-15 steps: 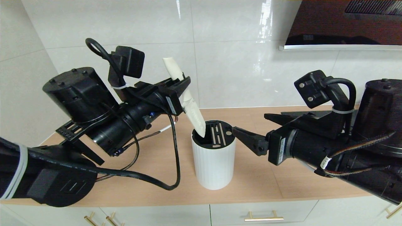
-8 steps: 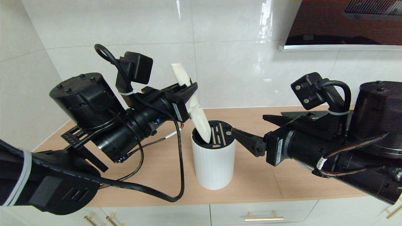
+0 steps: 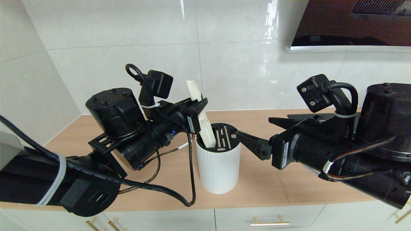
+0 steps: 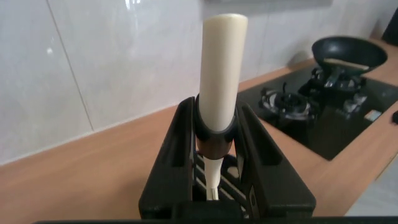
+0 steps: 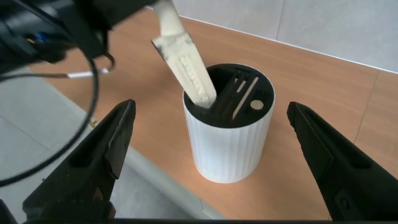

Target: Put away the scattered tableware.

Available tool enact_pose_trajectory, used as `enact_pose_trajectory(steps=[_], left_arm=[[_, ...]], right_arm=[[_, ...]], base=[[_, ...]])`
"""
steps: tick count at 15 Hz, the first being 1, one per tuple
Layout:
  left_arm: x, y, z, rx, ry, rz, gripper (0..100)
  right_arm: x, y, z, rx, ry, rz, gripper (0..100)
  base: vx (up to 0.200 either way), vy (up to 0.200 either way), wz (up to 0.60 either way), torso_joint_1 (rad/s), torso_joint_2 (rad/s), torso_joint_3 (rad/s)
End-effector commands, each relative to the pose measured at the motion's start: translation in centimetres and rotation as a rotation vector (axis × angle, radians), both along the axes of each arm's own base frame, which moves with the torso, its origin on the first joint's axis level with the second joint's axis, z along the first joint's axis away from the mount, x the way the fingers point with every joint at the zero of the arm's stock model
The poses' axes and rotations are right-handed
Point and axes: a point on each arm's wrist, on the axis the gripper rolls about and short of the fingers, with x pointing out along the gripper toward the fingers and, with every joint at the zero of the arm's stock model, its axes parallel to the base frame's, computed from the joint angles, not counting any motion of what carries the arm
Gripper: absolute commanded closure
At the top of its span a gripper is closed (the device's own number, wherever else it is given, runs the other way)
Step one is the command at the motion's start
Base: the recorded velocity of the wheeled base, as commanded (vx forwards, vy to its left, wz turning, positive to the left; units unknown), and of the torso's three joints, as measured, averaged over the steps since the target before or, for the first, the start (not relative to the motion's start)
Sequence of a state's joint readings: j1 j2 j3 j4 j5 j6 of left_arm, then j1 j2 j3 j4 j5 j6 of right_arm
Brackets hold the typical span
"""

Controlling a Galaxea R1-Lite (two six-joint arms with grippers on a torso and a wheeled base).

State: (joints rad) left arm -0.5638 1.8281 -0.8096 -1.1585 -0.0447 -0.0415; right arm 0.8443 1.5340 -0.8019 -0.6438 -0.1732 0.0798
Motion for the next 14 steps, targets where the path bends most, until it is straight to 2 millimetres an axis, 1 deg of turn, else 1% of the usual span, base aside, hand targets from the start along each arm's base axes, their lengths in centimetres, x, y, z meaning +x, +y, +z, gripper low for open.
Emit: enact_pose_trajectory(steps=[1,7,12,14], left_arm=[[0.8,-0.6,-1.6,0.023,0.040,0.002,100],[2.0,-2.3,-4.8,0.064,0.105,-0.015,100],[2.4,-2.6,-5.6,0.065,0.108,-0.010,100],[2.3,-2.7,-5.6,0.065,0.108,-0.010,100]], right_arm=[[0.1,0.0,-0.1,-0.002,0.001,-0.001,0],[0.1,0.1,-0.2,-0.005,0.005,-0.001,0],[0.1,0.1,-0.2,-0.005,0.005,-0.001,0],[0.1,0.1,-0.2,-0.005,0.005,-0.001,0]], base=[[0.000,0.000,0.00,0.000,0.00,0.000],[0.000,0.000,0.00,0.000,0.00,0.000],[0.000,0.000,0.00,0.000,0.00,0.000],[0.000,0.000,0.00,0.000,0.00,0.000]])
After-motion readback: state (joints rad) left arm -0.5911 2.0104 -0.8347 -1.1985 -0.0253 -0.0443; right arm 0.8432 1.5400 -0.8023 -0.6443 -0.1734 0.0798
